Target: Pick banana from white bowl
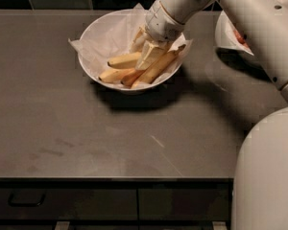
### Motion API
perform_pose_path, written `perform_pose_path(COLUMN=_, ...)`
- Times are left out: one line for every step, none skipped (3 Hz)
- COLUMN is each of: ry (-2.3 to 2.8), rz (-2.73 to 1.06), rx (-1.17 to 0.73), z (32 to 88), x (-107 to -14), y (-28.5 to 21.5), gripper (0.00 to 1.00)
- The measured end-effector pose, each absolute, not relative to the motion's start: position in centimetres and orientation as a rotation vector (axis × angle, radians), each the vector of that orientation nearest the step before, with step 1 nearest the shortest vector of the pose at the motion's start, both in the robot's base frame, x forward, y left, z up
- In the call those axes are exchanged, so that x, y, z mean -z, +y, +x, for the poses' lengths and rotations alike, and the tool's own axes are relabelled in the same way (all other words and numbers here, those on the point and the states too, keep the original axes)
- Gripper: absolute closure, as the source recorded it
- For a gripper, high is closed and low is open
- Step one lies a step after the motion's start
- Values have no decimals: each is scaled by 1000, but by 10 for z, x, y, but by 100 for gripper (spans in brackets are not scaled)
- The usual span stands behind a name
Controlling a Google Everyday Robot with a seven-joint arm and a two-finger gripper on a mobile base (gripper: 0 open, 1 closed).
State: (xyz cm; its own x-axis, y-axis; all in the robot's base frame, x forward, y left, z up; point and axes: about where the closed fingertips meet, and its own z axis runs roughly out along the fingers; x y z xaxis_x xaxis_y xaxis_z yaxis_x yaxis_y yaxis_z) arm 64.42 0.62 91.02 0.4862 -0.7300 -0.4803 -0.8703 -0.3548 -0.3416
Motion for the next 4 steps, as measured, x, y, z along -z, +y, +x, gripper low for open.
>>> perform_pose_path(ry=1334, rz=-2113, rx=-259, z=628, x=-941, y=0, gripper=100)
perform_pose_path(ry=1375, rz=-2051, rx=-181, z=600, x=-973, y=-5, gripper=100)
perform_pose_path(ry=1435, rz=-1985, rx=-119, z=569, x=-998, y=-8, gripper=100)
perform_pose_path(ry=1502, rz=-1922, rx=-87, z=540, x=-1013, y=-11, gripper=100)
